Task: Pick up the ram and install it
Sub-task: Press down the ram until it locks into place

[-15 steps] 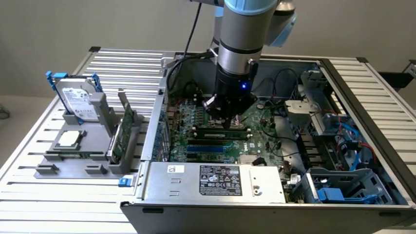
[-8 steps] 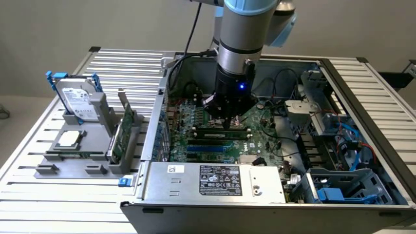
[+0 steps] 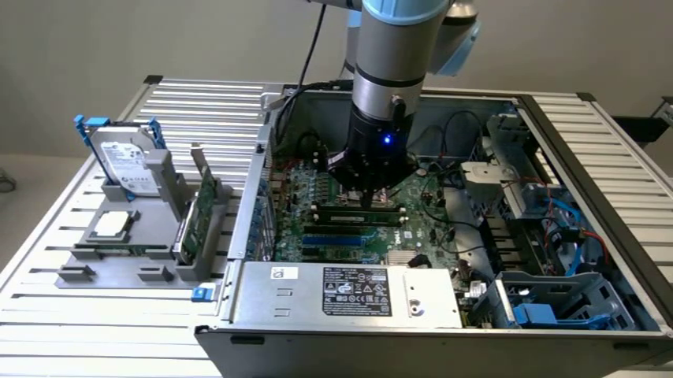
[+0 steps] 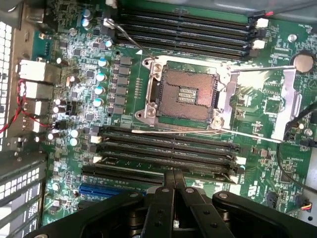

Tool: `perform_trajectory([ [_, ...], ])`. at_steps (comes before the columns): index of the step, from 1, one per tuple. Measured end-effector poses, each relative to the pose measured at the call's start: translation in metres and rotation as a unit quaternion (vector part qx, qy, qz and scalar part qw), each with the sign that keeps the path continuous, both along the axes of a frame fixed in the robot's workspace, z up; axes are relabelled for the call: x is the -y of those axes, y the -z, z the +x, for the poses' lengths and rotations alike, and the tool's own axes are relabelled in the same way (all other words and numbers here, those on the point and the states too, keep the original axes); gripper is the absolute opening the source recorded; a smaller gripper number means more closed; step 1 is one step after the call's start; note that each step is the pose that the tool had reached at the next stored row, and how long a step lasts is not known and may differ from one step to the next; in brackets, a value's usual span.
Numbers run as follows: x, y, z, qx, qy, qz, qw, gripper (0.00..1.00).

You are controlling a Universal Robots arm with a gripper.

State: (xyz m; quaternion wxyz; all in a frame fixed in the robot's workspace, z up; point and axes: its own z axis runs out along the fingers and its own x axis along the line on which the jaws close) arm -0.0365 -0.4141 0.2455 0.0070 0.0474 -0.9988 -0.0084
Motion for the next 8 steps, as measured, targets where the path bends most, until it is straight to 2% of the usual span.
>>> perform_trajectory([
  [5, 0.0, 0.0, 0.0, 0.0, 0.04, 0.0, 0.9992, 0.11],
  [8, 0.0, 0.0, 0.0, 0.0, 0.043, 0.0, 0.9991, 0.11],
])
